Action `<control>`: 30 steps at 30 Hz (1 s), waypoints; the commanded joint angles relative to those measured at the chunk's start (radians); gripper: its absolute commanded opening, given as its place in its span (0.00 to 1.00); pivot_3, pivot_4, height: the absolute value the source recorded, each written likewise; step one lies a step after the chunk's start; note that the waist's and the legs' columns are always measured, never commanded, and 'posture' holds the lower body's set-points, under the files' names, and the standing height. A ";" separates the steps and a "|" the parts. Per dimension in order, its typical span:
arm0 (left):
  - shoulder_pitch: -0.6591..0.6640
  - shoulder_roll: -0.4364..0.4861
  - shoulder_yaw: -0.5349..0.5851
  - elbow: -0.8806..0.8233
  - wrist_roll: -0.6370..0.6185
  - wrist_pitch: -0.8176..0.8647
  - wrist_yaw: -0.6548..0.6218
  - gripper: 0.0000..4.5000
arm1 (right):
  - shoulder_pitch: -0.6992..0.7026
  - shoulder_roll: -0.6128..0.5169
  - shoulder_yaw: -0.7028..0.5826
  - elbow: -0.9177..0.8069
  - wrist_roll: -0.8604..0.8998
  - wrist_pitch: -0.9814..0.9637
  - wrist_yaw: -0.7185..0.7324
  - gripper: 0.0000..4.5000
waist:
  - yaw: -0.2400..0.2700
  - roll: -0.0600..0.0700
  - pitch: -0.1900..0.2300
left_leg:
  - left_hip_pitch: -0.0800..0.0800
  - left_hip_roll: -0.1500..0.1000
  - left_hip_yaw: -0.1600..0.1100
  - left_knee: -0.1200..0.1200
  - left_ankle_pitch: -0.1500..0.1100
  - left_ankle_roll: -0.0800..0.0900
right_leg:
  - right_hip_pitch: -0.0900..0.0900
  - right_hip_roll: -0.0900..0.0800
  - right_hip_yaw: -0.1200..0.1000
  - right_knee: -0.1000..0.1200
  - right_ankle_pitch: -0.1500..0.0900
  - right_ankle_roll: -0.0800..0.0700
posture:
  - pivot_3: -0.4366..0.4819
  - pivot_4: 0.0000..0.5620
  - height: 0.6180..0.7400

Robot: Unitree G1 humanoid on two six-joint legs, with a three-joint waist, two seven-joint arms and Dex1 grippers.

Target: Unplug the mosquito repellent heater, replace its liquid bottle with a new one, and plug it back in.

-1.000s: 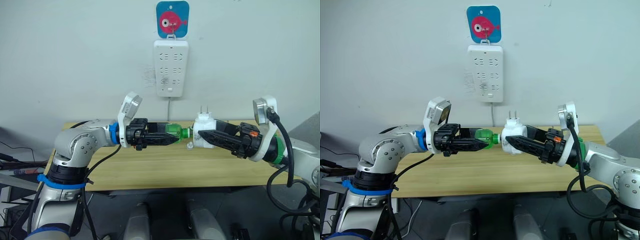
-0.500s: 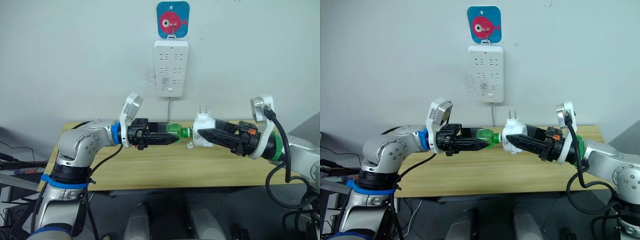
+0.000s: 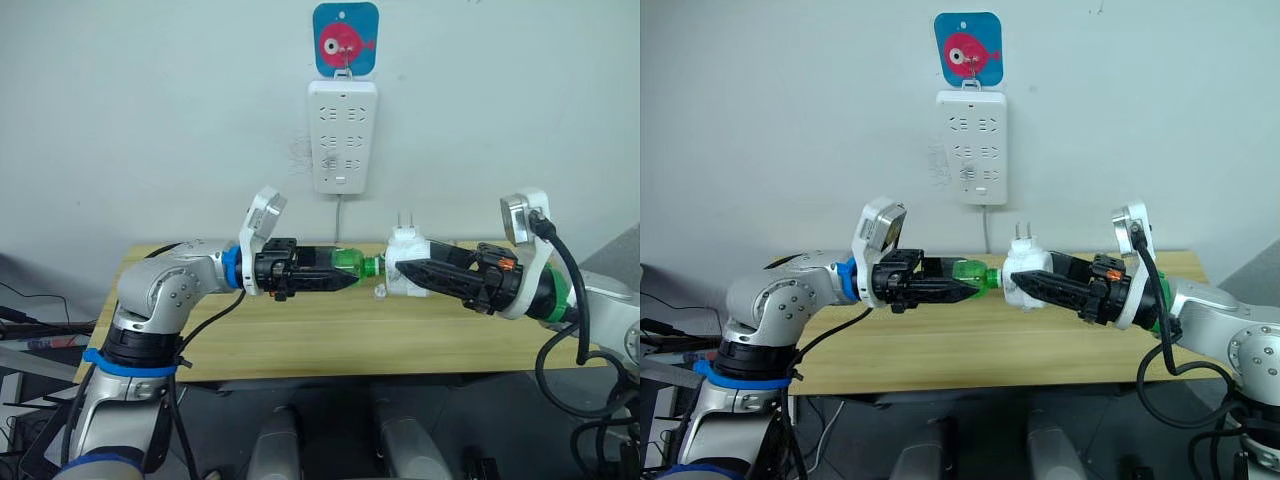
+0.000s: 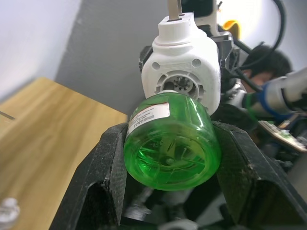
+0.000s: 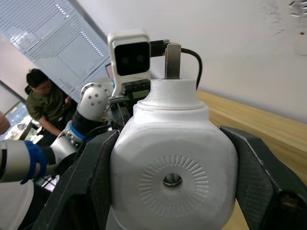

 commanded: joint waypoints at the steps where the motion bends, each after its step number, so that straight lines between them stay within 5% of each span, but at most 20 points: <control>1: -0.035 -0.011 -0.013 -0.069 -0.067 0.031 -0.025 0.51 | -0.019 -0.007 0.012 -0.043 0.032 -0.014 0.030 0.65 | 0.000 0.000 0.000 | 0.000 0.000 0.000 0.000 0.000 0.000 | 0.000 0.000 0.000 0.000 0.000 0.000 | 0.37 0.29 1.00; 30: -0.054 -0.041 0.011 -0.113 -0.126 0.116 -0.008 0.51 | 0.018 -0.018 0.008 -0.008 -0.044 -0.019 0.057 0.65 | 0.000 0.000 0.000 | 0.000 0.000 0.000 0.000 0.000 0.000 | 0.000 0.000 0.000 0.000 0.000 0.000 | 0.37 0.30 1.00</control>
